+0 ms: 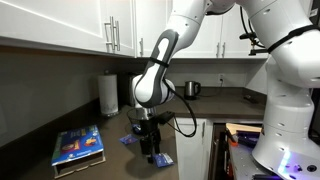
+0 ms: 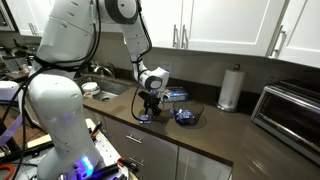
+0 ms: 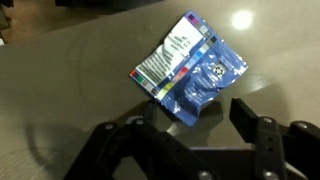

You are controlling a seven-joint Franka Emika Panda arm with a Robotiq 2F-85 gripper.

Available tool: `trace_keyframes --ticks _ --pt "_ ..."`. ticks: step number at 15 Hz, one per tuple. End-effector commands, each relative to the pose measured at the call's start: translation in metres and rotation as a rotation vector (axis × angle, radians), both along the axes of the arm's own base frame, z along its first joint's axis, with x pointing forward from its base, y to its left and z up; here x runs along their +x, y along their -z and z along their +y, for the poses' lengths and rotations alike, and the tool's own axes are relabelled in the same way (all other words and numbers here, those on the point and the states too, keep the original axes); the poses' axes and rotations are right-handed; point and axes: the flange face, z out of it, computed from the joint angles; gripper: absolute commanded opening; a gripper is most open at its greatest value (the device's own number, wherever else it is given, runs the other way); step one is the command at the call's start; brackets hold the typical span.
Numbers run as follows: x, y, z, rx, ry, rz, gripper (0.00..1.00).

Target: Get the right sachet and put it in the black basket

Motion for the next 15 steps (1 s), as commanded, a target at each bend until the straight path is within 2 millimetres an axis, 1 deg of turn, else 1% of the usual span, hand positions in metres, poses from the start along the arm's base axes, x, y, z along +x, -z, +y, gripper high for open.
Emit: trace_keyframes --ticks 1,2,3,4,5,6,7,8,9,10,11,12,15 --pt "-0.012 0.007 -0.001 0.017 0.028 0.065 0.71" --pt "-0.013 0.008 -0.001 0.020 0.024 0.081 0.75" --pt "-0.015 0.007 -0.001 0.022 0.024 0.093 0.76" --pt "-0.017 0.008 -0.001 0.025 0.023 0.108 0.82" --pt "-0.019 0.008 -0.001 0.025 0.022 0.120 0.81" --pt "-0.021 0.008 0.000 0.025 0.020 0.132 0.75" --pt "-0.022 0.009 0.001 0.024 0.020 0.141 0.56" --pt "-0.023 0.009 0.001 0.023 0.021 0.144 0.54" --pt "-0.023 0.010 0.001 0.021 0.022 0.147 0.61" --pt "-0.024 0.010 0.001 0.019 0.024 0.148 0.63" --pt "-0.024 0.010 0.001 0.018 0.025 0.149 0.54" --pt "-0.024 0.010 0.001 0.018 0.025 0.149 0.35" --pt "-0.024 0.010 0.001 0.018 0.029 0.152 0.16"
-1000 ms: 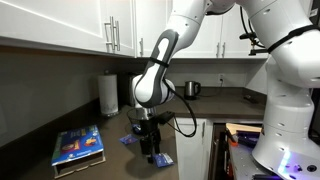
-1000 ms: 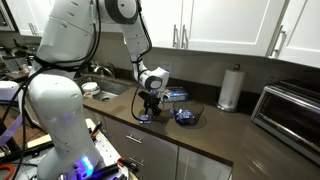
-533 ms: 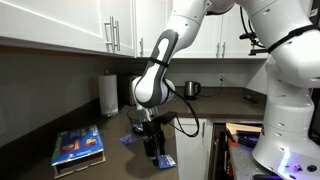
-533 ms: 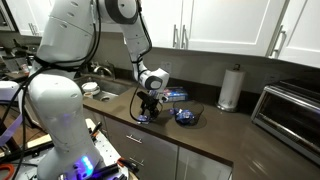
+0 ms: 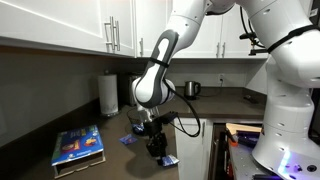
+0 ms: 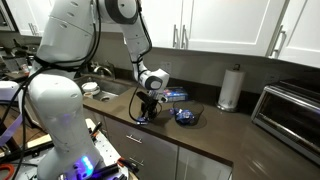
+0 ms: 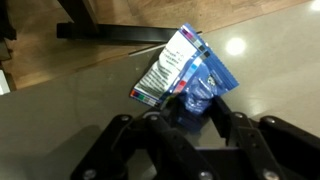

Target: Get the right sachet and put it in the black basket

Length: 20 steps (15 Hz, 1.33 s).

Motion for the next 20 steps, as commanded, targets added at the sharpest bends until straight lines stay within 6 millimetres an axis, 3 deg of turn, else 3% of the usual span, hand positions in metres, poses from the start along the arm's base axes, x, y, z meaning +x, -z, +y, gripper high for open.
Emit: trace_keyframes --ticks 1,5,11,20 --pt "-0.007 0.003 0.000 0.007 0.031 0.024 0.09" --pt "-0.008 -0.006 0.003 0.003 0.030 0.017 0.01" --pt "-0.017 -0.035 0.004 -0.036 0.049 -0.011 0.05" --pt "-0.010 -0.123 -0.012 -0.106 0.128 -0.160 0.05"
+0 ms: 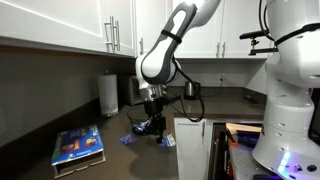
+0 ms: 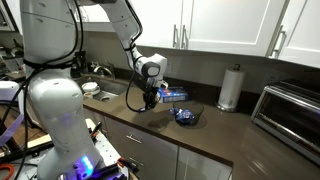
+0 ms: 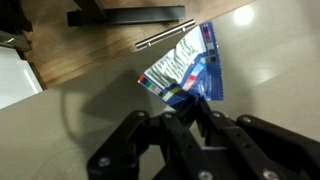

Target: Get the right sachet and put it in the black basket

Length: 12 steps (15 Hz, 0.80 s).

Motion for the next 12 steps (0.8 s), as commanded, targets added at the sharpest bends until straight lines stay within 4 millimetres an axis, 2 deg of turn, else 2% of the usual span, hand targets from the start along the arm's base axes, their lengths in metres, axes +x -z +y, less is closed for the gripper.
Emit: trace_keyframes --ticks 1,5,12 --pt "-0.004 -0.044 -0.012 -0.047 0.044 -0.058 0.05" --pt "0.010 -0.075 -0.028 -0.094 0.095 -0.134 0.05" --pt "0.028 -0.096 -0.048 -0.191 0.163 -0.258 0.05"
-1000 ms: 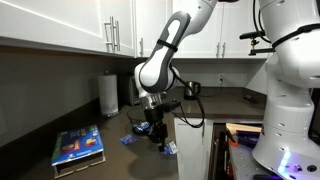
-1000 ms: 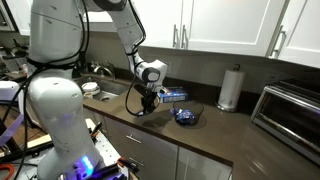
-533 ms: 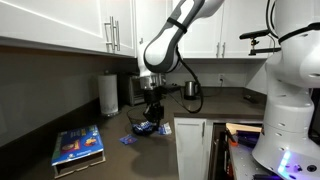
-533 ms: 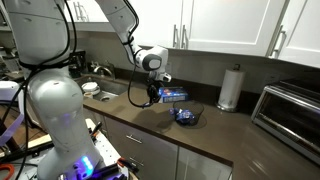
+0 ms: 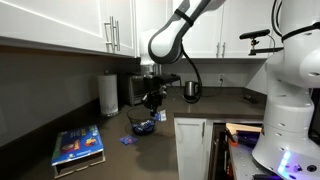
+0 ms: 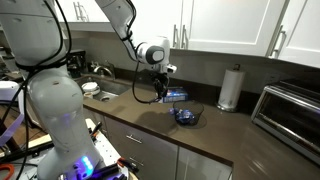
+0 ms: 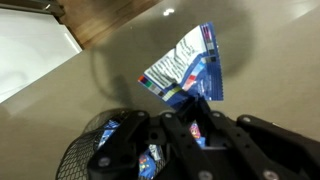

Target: Get the right sachet and put it in the black basket

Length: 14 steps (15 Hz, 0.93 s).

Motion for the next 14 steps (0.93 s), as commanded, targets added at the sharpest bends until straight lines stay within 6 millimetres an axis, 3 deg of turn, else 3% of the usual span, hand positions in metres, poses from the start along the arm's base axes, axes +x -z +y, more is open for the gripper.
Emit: trace_keyframes --ticks 1,10,11,14 --pt "0.010 -0.010 -0.009 -0.049 0.043 -0.069 0.05" --pt "0.049 -0.026 -0.042 -0.148 0.124 -0.216 0.05" --pt "0.053 -0.026 -0.045 -0.156 0.130 -0.226 0.23" --pt "0.059 -0.024 -0.049 -0.189 0.148 -0.265 0.44"
